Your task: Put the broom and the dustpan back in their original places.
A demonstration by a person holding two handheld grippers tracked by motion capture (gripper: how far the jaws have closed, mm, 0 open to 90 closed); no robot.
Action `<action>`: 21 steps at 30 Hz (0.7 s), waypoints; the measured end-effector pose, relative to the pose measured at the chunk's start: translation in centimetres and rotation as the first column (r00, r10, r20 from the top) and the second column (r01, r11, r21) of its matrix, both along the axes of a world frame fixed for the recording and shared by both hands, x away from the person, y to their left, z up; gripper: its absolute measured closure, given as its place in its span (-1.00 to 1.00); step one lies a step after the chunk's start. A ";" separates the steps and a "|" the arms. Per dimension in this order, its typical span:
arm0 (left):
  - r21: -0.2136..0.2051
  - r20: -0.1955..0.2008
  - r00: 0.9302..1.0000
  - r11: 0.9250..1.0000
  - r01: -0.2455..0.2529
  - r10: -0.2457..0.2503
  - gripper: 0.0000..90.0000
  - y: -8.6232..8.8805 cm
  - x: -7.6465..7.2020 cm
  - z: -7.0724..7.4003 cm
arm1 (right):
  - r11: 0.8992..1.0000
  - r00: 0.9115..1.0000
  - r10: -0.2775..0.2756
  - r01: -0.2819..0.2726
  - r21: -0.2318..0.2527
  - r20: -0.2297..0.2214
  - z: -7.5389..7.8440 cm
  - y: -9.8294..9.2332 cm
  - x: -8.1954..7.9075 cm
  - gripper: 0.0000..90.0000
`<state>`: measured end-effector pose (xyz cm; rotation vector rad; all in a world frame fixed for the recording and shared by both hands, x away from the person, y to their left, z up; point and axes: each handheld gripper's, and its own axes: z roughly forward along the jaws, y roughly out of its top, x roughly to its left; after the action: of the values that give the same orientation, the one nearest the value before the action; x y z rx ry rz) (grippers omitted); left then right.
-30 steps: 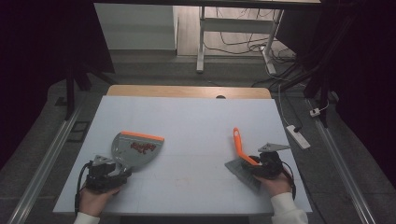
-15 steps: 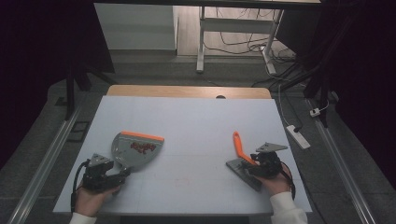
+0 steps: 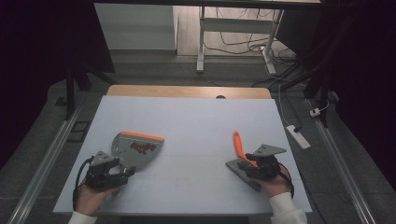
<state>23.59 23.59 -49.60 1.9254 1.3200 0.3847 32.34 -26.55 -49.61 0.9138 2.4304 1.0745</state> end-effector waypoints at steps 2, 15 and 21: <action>-0.005 0.002 1.000 1.000 0.020 -0.020 -0.40 -0.2 0.4 0.0 | 1.000 1.000 0.012 -0.012 0.001 0.002 0.0 0.1 -0.1 0.03; 0.024 0.007 0.989 0.989 0.148 -0.148 -0.39 -1.5 2.7 -0.6 | 0.999 0.999 0.029 -0.030 0.021 0.022 0.0 0.2 -0.6 0.03; 0.036 0.007 0.985 0.985 0.169 -0.170 -0.39 -1.7 2.9 -0.7 | 0.998 0.998 0.045 -0.046 0.034 0.040 0.2 0.1 -1.0 0.03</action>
<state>26.45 21.93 -50.34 2.0449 1.1391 0.3338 31.37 -26.41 -49.46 0.8439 2.4185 1.1439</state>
